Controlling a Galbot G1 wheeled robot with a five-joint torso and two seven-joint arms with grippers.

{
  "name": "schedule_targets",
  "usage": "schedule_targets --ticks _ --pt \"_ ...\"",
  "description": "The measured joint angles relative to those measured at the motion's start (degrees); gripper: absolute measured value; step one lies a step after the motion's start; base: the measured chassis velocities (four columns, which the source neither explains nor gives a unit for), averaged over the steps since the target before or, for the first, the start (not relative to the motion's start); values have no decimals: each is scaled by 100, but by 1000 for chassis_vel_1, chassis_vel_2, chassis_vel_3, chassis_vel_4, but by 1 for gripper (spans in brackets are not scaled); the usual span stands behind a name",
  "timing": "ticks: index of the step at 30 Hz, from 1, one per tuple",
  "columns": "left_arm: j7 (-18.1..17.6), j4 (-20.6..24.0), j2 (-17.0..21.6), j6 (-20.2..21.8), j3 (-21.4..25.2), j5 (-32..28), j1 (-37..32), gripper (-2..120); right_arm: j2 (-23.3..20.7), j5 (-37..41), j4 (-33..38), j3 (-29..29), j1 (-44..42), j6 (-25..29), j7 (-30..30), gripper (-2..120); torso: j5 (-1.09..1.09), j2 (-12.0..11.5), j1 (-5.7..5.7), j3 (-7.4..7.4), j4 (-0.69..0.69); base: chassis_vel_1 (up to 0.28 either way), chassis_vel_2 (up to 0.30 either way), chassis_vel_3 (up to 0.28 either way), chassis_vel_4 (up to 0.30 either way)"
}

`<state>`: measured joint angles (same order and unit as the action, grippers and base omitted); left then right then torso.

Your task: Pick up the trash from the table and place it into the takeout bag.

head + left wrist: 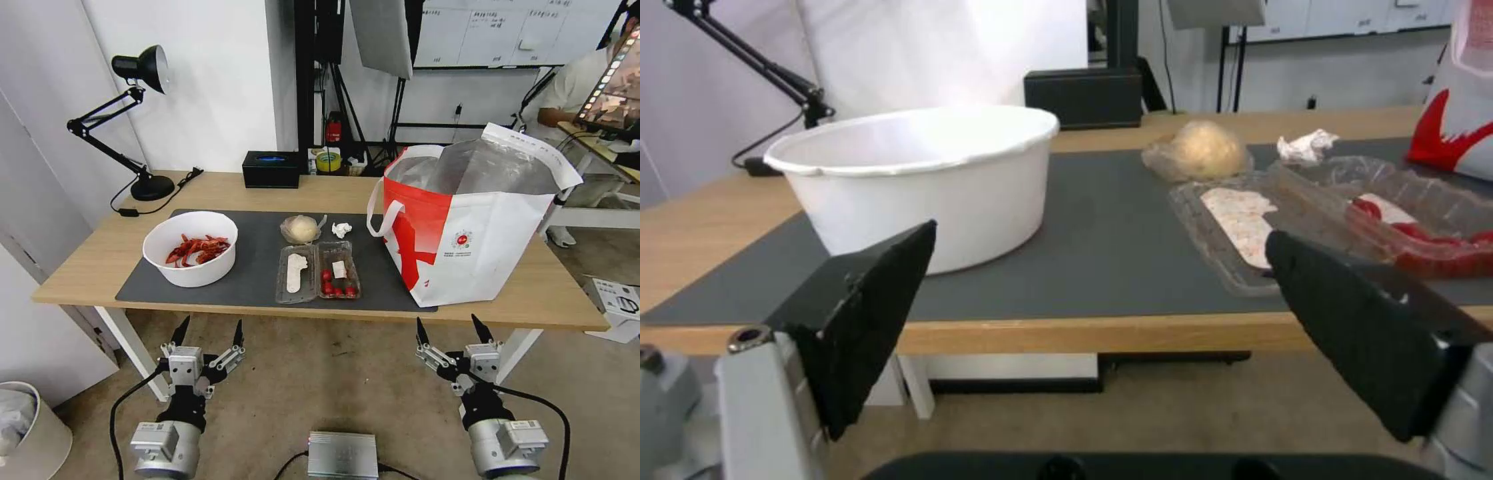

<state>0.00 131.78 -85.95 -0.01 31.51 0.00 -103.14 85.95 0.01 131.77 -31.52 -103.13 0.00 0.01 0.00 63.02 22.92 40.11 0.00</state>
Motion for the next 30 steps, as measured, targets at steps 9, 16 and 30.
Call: schedule_targets --ticks 9,16,30 --pt "0 0 0 0 0 0 0 100 0 0 0 0 0 0 0 100 0 0 0 0 0 0 0 0 0" --pt "0 0 0 1 0 0 0 100 0 0 0 0 0 0 0 100 0 0 0 0 0 0 0 0 0" --pt "-8 -2 -1 29 -10 -12 4 100 0 0 0 -2 4 -21 -7 100 0 0 0 0 0 0 0 0 0"
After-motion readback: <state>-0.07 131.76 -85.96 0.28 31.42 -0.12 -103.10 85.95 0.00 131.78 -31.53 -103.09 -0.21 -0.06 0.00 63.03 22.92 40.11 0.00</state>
